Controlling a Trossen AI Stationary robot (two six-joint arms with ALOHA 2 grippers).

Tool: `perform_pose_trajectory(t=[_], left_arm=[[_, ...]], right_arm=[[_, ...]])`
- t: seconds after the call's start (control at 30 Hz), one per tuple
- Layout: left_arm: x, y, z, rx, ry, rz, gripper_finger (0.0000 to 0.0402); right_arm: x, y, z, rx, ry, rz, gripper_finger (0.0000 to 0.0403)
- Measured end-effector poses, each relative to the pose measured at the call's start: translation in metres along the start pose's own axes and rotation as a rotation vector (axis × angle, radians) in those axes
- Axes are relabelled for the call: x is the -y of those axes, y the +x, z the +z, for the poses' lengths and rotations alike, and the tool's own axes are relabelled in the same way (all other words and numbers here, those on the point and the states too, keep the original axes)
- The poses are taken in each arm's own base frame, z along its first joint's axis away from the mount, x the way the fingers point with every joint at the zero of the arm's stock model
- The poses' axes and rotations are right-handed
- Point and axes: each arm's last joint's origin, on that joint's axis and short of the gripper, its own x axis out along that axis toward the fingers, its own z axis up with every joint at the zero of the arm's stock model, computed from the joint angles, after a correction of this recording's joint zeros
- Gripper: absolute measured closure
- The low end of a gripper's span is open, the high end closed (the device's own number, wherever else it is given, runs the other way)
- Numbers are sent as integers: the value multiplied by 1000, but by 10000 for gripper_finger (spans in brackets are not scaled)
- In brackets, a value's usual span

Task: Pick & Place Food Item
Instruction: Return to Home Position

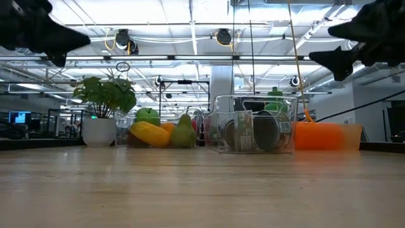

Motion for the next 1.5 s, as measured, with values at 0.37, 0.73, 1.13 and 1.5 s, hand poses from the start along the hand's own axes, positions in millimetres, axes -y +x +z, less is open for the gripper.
perform_pose_trajectory(t=[0.37,0.73,1.13,1.5], left_arm=[[-2,15,-35,35,-57,-28,339],[-8,17,-35,31,-77,64,339],[-8,17,-35,32,-77,64,339],[-8,17,-35,32,-76,64,339]], right_arm=[[-5,0,2,11,-62,140,78],[-5,0,2,18,-153,137,78],[-4,0,2,22,-230,136,78],[-4,0,2,22,-229,136,78]])
